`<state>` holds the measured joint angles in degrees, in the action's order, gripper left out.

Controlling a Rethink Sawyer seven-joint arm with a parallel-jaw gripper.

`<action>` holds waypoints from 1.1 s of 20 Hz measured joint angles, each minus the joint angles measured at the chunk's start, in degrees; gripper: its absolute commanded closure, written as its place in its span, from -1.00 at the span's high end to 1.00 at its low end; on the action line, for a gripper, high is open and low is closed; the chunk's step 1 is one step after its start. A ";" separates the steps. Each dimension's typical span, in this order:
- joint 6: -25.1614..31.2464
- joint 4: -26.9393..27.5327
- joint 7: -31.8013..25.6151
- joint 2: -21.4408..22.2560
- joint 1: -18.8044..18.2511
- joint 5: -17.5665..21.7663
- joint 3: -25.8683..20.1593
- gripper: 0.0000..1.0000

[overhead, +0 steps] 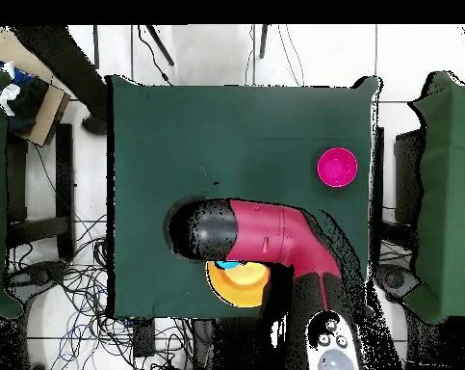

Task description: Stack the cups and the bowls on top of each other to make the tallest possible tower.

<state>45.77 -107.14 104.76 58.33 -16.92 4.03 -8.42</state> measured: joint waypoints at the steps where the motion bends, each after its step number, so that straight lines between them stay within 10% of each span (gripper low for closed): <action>1: 0.00 -0.25 0.00 0.20 0.30 -0.20 0.21 -1.00; 22: -7.47 -1.27 0.00 -5.91 1.54 -1.49 2.16 -1.00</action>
<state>38.30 -108.41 104.76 52.42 -15.37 2.53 -6.26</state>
